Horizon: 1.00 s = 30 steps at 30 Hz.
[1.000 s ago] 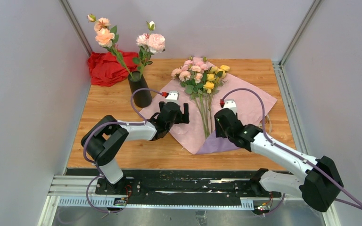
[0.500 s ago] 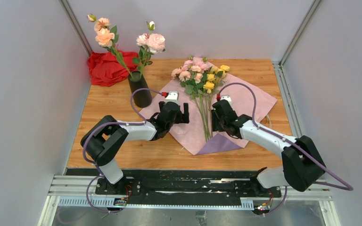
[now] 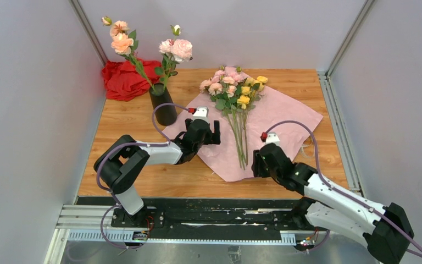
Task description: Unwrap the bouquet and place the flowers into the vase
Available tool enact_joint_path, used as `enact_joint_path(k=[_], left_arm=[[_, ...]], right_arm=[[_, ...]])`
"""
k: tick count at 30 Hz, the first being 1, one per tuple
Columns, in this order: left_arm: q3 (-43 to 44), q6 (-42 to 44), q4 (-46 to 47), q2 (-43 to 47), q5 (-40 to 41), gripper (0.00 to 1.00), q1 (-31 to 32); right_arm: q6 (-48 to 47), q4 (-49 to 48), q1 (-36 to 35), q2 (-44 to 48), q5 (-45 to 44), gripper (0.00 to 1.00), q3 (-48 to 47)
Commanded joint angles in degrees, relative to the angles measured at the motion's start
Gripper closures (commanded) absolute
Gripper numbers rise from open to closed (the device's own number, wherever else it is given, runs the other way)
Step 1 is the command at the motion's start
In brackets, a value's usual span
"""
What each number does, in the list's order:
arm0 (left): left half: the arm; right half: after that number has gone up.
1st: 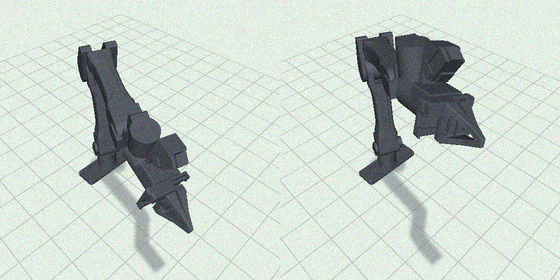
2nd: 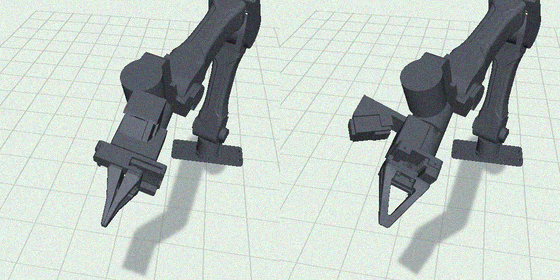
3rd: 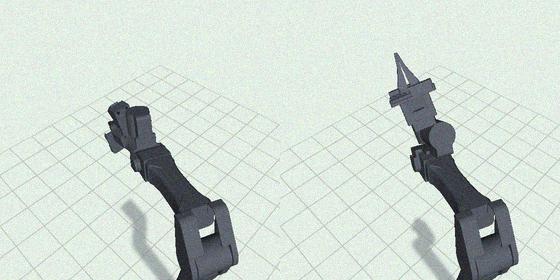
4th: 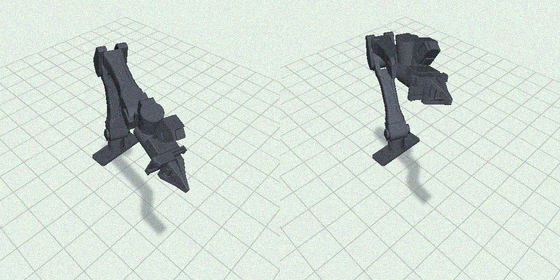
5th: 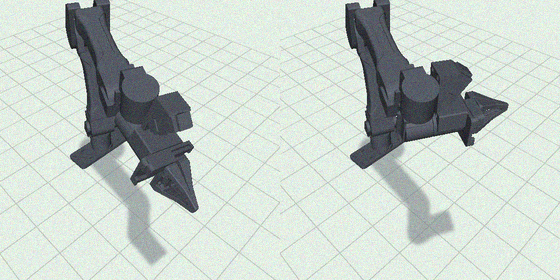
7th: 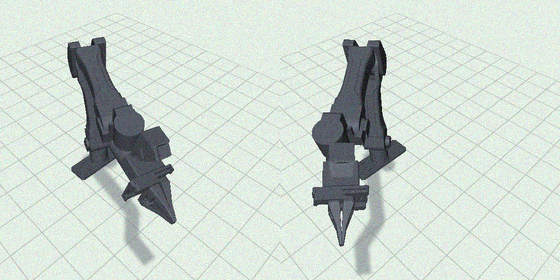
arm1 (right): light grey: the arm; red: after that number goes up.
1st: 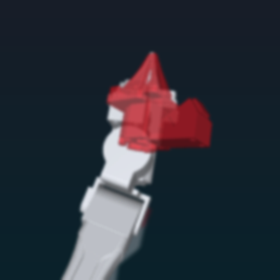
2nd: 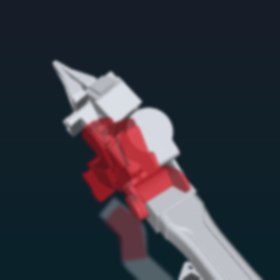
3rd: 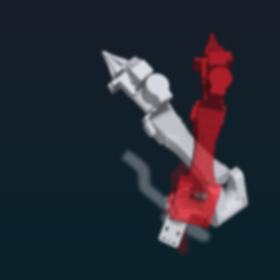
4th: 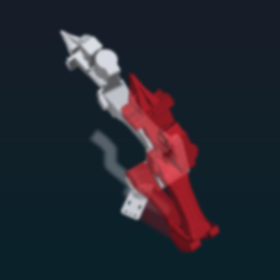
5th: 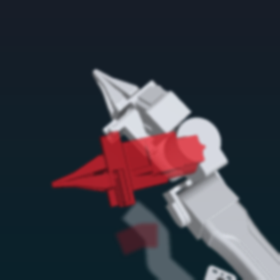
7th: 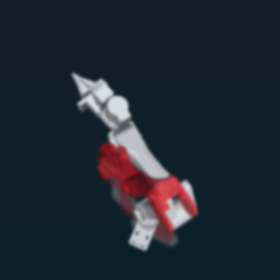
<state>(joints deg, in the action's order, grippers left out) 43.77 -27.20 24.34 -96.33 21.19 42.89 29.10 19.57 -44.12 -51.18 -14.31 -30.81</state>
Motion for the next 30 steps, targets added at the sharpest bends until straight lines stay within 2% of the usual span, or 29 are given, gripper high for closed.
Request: enact_joint_path(k=[1,8,12,16,18,21,25,30], left_arm=[[-0.89,-0.28,1.13,1.26,-0.01,0.0,0.35],[-0.98,-0.42,1.14,1.21,-0.16,0.0,0.35],[-0.87,-0.43,1.14,1.06,-0.18,0.0,0.35],[-0.96,-0.39,1.12,1.14,0.01,0.0,0.35],[-0.96,-0.24,1.11,1.1,0.09,0.0,0.35],[-0.92,-0.25,1.07,1.16,0.23,0.0,0.35],[-0.93,-0.3,1.15,1.07,0.22,0.0,0.35],[0.03,-0.1,1.15,-0.2,-0.83,0.0,0.43]], right_arm=[[5.31,2.31,-5.64,4.27,2.32,0.52,7.22],[13.84,4.73,-18.28,-1.83,-5.97,0.5,7.86],[13.55,4.82,-19.58,-6.7,-8.76,0.49,3.81],[8.8,5.88,-19.25,-10.29,-15.64,0.45,-3.11],[5.07,5.78,-17.45,-11.64,-18.25,0.42,-7.05],[-1.0,2.98,-10.49,-13.93,-15.96,0.4,-11.46],[-7.73,-1.42,-1.53,-19.19,-14.61,0.46,-16.43],[-12.67,-6.21,5.65,-31.78,-11.72,0.49,-23.67]])
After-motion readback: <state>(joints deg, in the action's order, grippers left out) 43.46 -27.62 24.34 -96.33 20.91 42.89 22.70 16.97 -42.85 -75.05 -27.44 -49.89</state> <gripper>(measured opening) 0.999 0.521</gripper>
